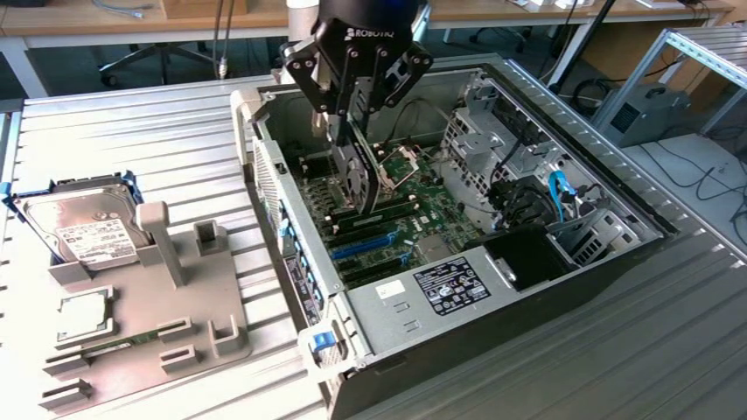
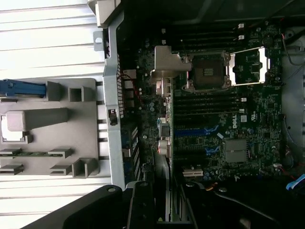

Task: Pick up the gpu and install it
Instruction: 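Pick up the gpu and move the gpu toward the slot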

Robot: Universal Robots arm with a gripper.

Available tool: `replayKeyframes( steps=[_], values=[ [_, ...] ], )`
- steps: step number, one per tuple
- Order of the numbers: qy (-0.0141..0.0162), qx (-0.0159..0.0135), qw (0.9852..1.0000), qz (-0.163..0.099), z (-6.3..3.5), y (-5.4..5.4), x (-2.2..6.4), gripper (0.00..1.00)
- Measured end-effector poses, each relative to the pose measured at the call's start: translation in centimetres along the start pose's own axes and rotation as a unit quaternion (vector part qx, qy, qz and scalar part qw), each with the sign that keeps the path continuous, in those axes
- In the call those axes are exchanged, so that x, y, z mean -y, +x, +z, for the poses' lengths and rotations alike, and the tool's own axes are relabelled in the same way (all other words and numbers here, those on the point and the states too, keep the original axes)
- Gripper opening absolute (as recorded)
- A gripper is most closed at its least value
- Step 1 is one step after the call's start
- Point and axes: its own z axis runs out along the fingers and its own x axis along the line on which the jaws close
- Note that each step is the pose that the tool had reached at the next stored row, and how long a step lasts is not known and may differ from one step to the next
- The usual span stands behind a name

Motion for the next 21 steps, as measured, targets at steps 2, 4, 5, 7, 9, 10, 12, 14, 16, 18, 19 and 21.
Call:
replayKeyframes(
  steps=[2, 4, 5, 7, 9, 10, 12, 14, 16, 18, 19, 21],
  values=[
    [0.0000, 0.0000, 1.0000, 0.000, 0.01, 0.0, 0.00, 0.26],
    [-0.0081, -0.0005, 1.0000, -0.003, 0.07, 0.0, 0.00, 0.26],
    [-0.0093, -0.0006, 0.9999, -0.007, 0.06, 0.0, 0.00, 0.26],
    [-0.0106, -0.0006, 0.9997, -0.021, 0.08, -0.1, -0.01, 0.26],
    [-0.0111, -0.0007, 0.9996, -0.026, 0.11, -0.1, -0.01, 0.26],
    [-0.0116, -0.0006, 0.9996, -0.026, 0.15, -0.1, -0.01, 0.26],
    [-0.0127, -0.0007, 0.9996, -0.026, 0.32, -0.2, -0.01, 0.26],
    [-0.0147, -0.0008, 0.9995, -0.026, 0.57, -0.3, -0.03, 0.26],
    [-0.0152, -0.0008, 0.9995, -0.026, 0.64, -0.5, -0.04, 0.26],
    [-0.0153, -0.0009, 0.9995, -0.026, 0.71, -0.9, -0.06, 0.26],
    [-0.0154, -0.0009, 0.9995, -0.026, 0.76, -1.1, -0.07, 0.26],
    [-0.0155, -0.0010, 0.9995, -0.026, 0.84, -1.3, -0.09, 0.26]
  ],
)
